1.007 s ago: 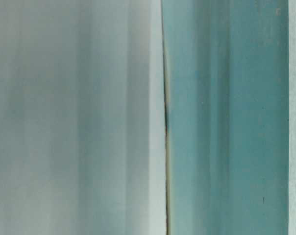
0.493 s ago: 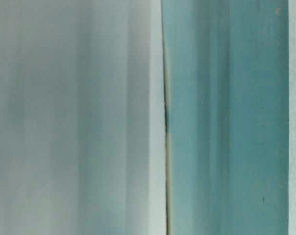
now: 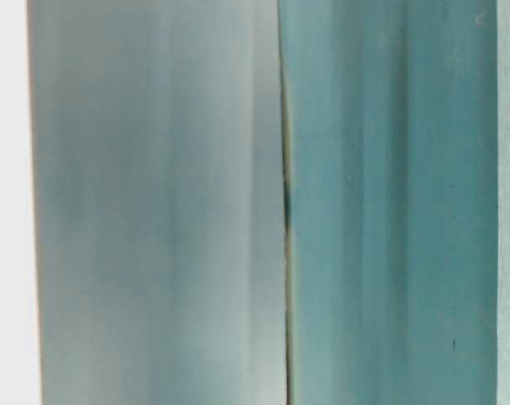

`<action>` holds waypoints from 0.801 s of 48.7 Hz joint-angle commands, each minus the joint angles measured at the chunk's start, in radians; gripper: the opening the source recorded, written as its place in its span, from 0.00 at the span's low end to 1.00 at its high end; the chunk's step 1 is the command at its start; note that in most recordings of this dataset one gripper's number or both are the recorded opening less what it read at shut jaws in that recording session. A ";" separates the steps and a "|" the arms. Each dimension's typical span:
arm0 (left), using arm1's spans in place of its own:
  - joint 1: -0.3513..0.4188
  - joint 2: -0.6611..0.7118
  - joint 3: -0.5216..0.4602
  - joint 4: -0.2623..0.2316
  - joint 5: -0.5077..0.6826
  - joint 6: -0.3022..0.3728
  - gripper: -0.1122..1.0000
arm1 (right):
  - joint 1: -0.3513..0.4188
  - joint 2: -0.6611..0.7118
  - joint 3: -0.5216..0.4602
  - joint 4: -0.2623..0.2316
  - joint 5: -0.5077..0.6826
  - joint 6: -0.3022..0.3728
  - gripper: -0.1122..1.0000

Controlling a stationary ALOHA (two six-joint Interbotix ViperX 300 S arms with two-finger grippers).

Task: Lift a wooden board with both hands.
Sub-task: 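Lower the held board with both grippers toward the table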

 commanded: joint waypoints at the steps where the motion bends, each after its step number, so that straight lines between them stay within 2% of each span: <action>1: -0.006 -0.014 0.018 0.005 -0.074 -0.005 0.25 | -0.002 -0.002 0.026 0.002 -0.064 -0.011 0.29; 9: -0.005 -0.015 0.083 0.005 -0.137 -0.005 0.25 | 0.000 -0.002 0.109 0.000 -0.130 -0.014 0.29; 22: -0.005 -0.017 0.207 0.005 -0.255 -0.003 0.25 | 0.000 0.002 0.232 0.002 -0.239 -0.055 0.29; 39: 0.002 -0.018 0.393 0.005 -0.420 -0.005 0.25 | -0.005 0.009 0.367 -0.005 -0.382 -0.060 0.29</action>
